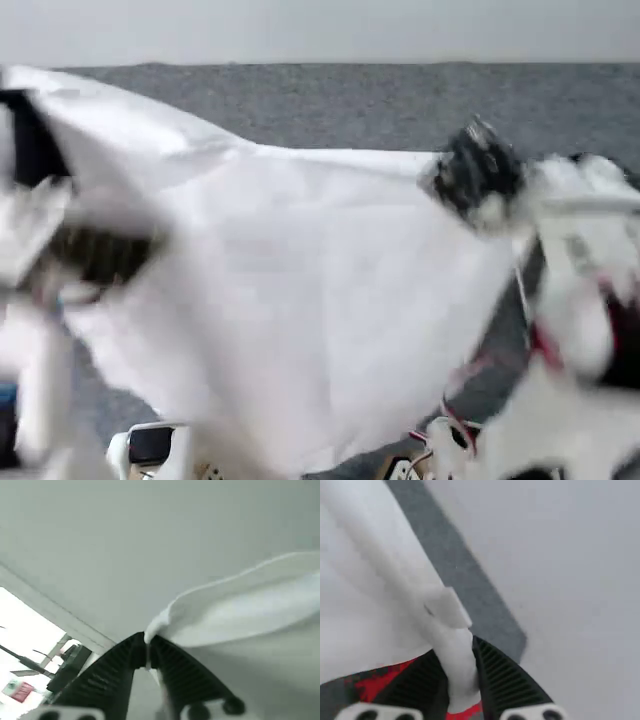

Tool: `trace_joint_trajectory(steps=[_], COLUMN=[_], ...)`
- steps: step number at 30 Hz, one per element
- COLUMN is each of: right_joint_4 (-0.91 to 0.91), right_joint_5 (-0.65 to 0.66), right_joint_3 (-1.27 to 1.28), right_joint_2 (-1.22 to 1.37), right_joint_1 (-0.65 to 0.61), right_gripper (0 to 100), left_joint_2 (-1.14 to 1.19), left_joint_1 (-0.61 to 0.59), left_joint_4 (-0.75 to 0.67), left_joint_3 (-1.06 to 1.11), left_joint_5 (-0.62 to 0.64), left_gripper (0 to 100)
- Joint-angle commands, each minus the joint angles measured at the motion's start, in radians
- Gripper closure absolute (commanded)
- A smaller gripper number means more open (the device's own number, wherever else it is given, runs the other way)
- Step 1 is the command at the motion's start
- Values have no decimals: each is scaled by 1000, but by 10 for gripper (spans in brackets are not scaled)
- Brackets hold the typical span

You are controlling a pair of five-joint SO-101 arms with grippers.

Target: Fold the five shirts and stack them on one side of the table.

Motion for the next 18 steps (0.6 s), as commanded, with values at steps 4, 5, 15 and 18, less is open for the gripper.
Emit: trace_joint_trajectory(steps=[4, 5, 15, 18], right_joint_4=[-314, -383, -895, -1024], right_joint_5=[11, 11, 12, 32], right_joint_3=[373, 410, 454, 448], right_joint_2=[240, 283, 588, 618], right_joint_1=[-56, -56, -53, -54], right_gripper=[987, 987, 987, 987], left_joint_2=[265, 310, 799, 928], left_joint_1=[0, 3, 29, 28], left_joint_4=[-397, -470, -799, -796], left_joint_3=[383, 424, 329, 186], left_joint_5=[-8, -8, -11, -11], left_gripper=[986, 986, 986, 986])
